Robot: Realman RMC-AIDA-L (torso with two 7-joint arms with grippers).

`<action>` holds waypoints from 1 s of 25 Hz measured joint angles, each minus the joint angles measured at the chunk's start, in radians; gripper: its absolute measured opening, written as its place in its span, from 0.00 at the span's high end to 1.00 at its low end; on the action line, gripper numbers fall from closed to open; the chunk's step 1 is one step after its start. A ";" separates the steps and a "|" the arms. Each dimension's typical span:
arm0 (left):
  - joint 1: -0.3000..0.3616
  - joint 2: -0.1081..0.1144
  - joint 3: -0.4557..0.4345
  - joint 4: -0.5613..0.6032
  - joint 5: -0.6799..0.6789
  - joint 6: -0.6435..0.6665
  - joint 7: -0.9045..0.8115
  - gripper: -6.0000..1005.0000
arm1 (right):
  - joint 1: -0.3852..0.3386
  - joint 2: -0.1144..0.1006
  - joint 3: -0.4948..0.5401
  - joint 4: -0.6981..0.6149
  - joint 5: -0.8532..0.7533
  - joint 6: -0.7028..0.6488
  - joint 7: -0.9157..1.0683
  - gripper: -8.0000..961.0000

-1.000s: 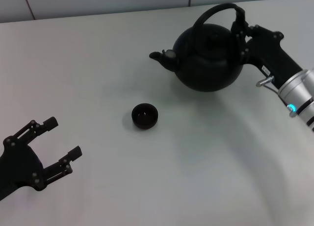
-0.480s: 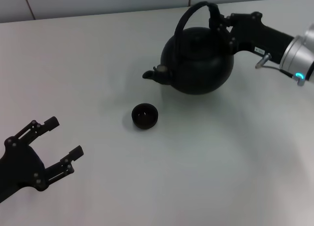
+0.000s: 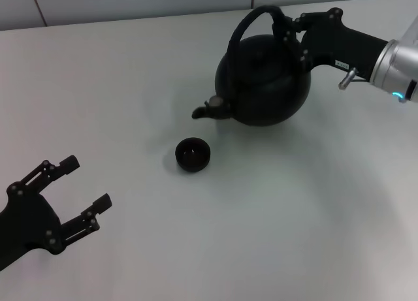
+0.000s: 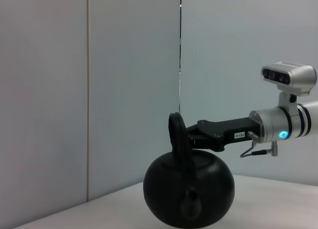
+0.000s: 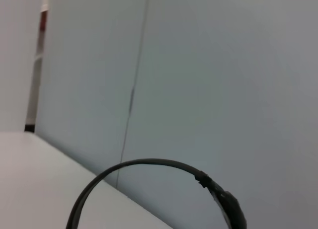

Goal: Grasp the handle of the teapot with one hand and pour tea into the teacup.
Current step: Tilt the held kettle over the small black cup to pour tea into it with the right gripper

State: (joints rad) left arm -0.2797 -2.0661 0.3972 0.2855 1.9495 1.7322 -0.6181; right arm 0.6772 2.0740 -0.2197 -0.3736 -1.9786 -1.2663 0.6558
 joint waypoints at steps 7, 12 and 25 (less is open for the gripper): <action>-0.005 -0.001 -0.006 -0.010 0.000 -0.003 -0.004 0.17 | -0.001 0.002 -0.003 -0.001 0.003 -0.045 -0.196 0.92; -0.007 0.000 -0.016 -0.011 -0.001 -0.004 -0.009 0.17 | 0.012 0.003 -0.017 -0.003 0.004 -0.046 -0.279 0.92; -0.009 0.001 -0.026 -0.024 -0.009 -0.004 -0.011 0.17 | 0.044 0.003 -0.091 -0.038 0.005 -0.042 -0.371 0.92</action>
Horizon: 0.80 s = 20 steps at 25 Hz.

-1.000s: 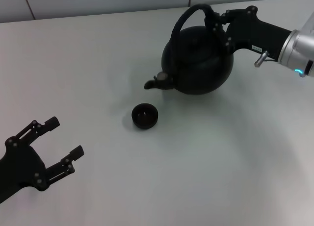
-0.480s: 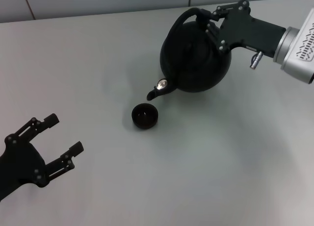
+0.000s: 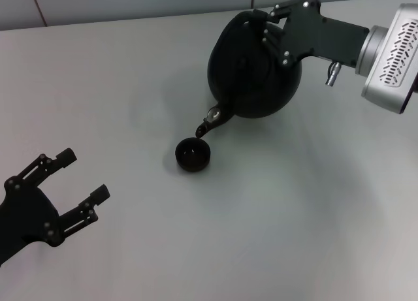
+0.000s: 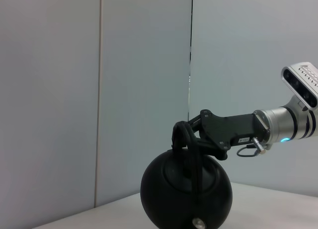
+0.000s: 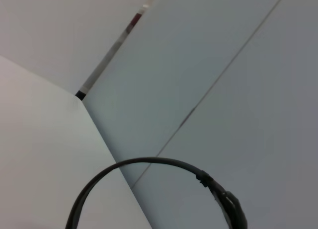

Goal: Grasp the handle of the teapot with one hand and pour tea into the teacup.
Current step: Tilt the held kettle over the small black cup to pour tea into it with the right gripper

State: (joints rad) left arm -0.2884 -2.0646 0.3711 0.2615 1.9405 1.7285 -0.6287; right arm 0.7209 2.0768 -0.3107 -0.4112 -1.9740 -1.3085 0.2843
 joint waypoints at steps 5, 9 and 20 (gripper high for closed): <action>0.002 0.000 0.000 -0.001 -0.002 0.000 0.000 0.17 | 0.003 0.001 -0.038 -0.018 0.000 -0.001 -0.001 0.92; 0.002 -0.001 0.000 -0.001 -0.002 0.000 -0.001 0.17 | 0.006 0.001 -0.056 -0.026 0.000 -0.001 -0.003 0.92; 0.002 -0.001 0.000 -0.002 -0.002 0.000 -0.002 0.17 | 0.009 0.004 -0.070 -0.033 0.000 -0.001 0.008 0.92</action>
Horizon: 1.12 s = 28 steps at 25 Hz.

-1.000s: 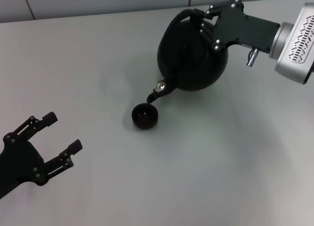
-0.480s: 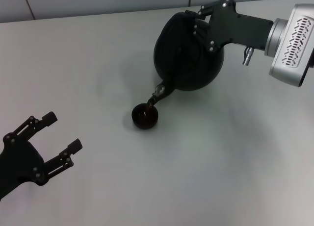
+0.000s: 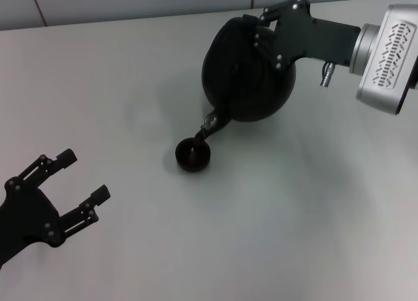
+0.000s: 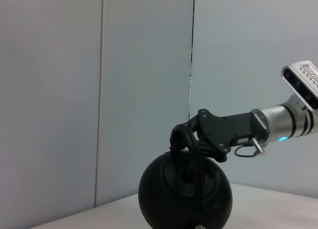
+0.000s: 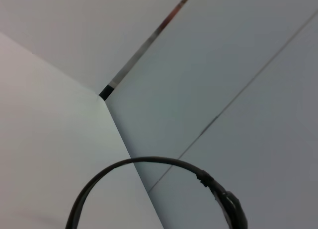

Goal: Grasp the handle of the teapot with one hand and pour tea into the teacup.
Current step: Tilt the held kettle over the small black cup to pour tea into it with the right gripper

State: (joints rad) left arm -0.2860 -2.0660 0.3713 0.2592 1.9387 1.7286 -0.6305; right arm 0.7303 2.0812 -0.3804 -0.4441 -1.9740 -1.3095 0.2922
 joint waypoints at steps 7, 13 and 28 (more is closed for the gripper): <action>0.001 0.000 -0.002 0.000 0.000 0.004 -0.004 0.17 | -0.006 0.000 -0.018 -0.034 -0.012 0.013 0.238 0.92; 0.000 0.002 -0.003 0.001 -0.001 0.007 -0.013 0.17 | -0.030 -0.001 -0.078 -0.057 -0.011 0.052 0.493 0.92; -0.002 0.003 -0.003 0.003 -0.009 0.021 -0.012 0.17 | -0.124 -0.002 -0.072 -0.021 0.146 0.051 0.657 0.90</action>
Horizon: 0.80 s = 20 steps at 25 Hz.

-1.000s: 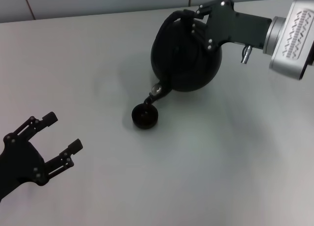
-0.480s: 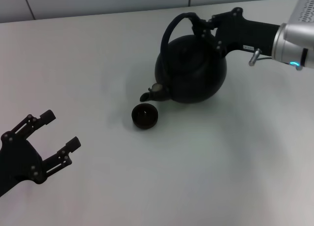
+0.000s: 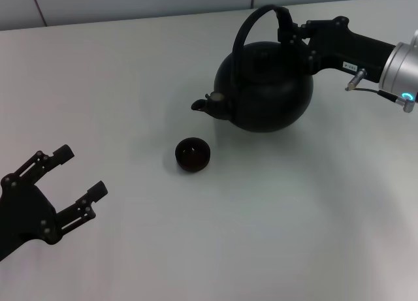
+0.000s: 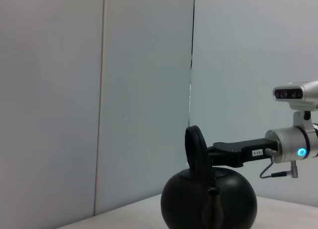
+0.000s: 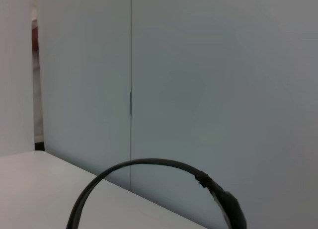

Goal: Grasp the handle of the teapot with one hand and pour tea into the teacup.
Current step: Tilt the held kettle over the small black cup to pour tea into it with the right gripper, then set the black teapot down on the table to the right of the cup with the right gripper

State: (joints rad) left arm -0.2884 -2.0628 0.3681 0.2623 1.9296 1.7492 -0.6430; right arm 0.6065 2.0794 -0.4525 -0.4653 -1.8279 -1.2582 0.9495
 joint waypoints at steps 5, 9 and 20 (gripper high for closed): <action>0.000 0.000 0.000 0.000 0.000 0.002 0.001 0.17 | -0.026 0.002 0.004 0.002 0.040 -0.006 -0.007 0.90; -0.001 0.000 0.000 -0.001 0.000 0.003 0.003 0.17 | -0.074 0.002 0.007 0.030 0.149 -0.007 -0.064 0.89; -0.018 0.000 0.006 -0.002 0.000 0.006 -0.001 0.17 | -0.120 0.004 0.008 0.063 0.205 -0.010 -0.113 0.88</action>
State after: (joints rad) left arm -0.3065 -2.0625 0.3738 0.2608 1.9296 1.7553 -0.6439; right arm 0.4861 2.0832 -0.4448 -0.4024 -1.6228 -1.2685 0.8363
